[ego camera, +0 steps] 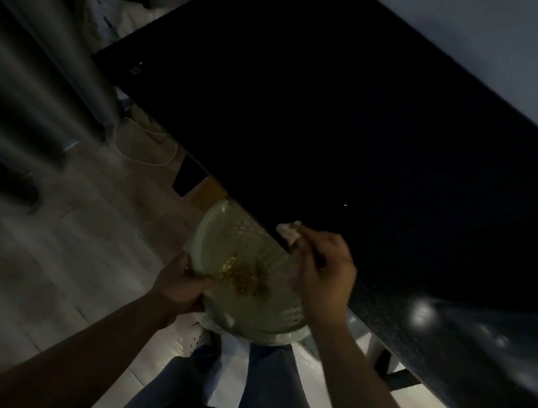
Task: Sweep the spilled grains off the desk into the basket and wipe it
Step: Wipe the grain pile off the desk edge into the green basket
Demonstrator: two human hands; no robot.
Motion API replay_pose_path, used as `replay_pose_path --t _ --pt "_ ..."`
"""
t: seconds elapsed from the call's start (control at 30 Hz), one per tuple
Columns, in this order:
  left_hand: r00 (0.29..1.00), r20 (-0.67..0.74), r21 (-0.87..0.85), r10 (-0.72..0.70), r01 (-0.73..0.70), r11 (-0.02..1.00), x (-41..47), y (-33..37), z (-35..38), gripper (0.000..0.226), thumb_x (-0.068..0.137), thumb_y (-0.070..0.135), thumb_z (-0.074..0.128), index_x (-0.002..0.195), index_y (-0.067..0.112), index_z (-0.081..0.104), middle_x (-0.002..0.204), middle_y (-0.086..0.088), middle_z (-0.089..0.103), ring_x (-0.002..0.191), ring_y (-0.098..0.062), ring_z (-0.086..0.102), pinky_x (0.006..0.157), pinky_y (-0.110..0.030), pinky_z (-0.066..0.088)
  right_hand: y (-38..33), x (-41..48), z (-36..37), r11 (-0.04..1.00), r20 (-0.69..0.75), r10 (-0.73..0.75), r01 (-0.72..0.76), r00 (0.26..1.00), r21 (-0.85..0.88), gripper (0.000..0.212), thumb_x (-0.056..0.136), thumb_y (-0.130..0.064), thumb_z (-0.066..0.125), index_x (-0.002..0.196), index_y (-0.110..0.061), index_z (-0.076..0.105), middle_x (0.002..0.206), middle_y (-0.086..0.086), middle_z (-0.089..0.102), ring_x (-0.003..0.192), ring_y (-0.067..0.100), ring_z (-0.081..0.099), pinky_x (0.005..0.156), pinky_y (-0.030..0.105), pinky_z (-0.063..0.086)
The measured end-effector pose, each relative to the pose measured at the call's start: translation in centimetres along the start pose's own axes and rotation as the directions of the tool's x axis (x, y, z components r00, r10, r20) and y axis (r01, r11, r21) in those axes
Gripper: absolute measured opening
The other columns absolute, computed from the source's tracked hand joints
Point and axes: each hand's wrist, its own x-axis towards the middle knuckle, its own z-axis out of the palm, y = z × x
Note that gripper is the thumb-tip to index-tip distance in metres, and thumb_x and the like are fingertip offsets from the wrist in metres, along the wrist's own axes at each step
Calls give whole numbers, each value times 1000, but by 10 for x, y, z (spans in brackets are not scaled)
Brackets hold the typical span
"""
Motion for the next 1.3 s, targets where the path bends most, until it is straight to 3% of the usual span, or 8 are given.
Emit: replay_pose_path --t 0.1,0.27,0.43,0.63,0.8,0.9,1.07,1.3 --pt "1000 13 -15 -3 3 1000 -1 0 6 42 82 -1 66 115 19 49 118 -14 57 102 -37 60 69 -44 57 8 39 -34 1000 -160 20 -18 987 10 24 89 -6 63 108 -18 70 96 -1 62 85 1 60 77 13 47" --pt "999 39 -9 15 -14 1000 0 -4 14 40 84 1 65 115 17 47 117 -12 55 101 -33 59 66 -43 57 58 102 -65 988 -193 146 -151 970 -14 19 90 -16 64 107 -13 71 105 6 64 95 21 65 87 48 54" --pt "1000 -9 -6 8 -8 1000 1 -6 26 41 85 -3 62 113 19 43 102 -2 52 103 -35 55 67 -43 54 80 127 -54 971 -59 239 -240 969 -11 20 93 -18 62 111 -13 69 110 10 62 82 25 65 79 39 56" --pt "999 -35 -6 12 -12 1000 -3 -8 31 39 85 -3 62 110 20 43 98 -1 54 97 -33 57 61 -38 55 60 92 -25 997 90 62 -57 994 -54 22 93 -12 60 114 -11 70 102 4 60 86 16 62 82 32 52" --pt "1000 -26 -27 7 -8 1000 -7 -12 24 40 85 -1 63 112 22 45 108 -7 55 101 -35 58 63 -40 55 41 33 -2 993 250 -28 55 968 -104 26 92 -7 60 113 -17 71 100 -2 60 88 0 54 78 4 39" --pt "1000 6 -29 15 -15 999 -11 -15 14 40 84 1 65 112 22 47 114 -10 56 103 -34 59 68 -44 57 35 1 7 993 314 -13 49 949 -106 24 90 -6 62 109 -16 72 95 -4 58 85 -2 54 77 7 41" --pt "998 52 -36 26 -24 999 -21 -20 -1 45 82 0 66 118 20 50 113 -11 60 100 -33 61 72 -46 58 24 -42 11 995 242 80 -63 967 -80 23 89 -7 63 106 -19 73 94 -14 59 89 -4 57 81 14 46" --pt "997 74 13 16 -17 1000 -39 -27 -8 43 82 1 66 119 16 52 114 -10 61 96 -26 62 53 -28 55 7 -94 -8 973 62 214 -208 975 -97 25 88 -9 64 105 -26 73 93 -11 60 86 1 59 77 13 45"
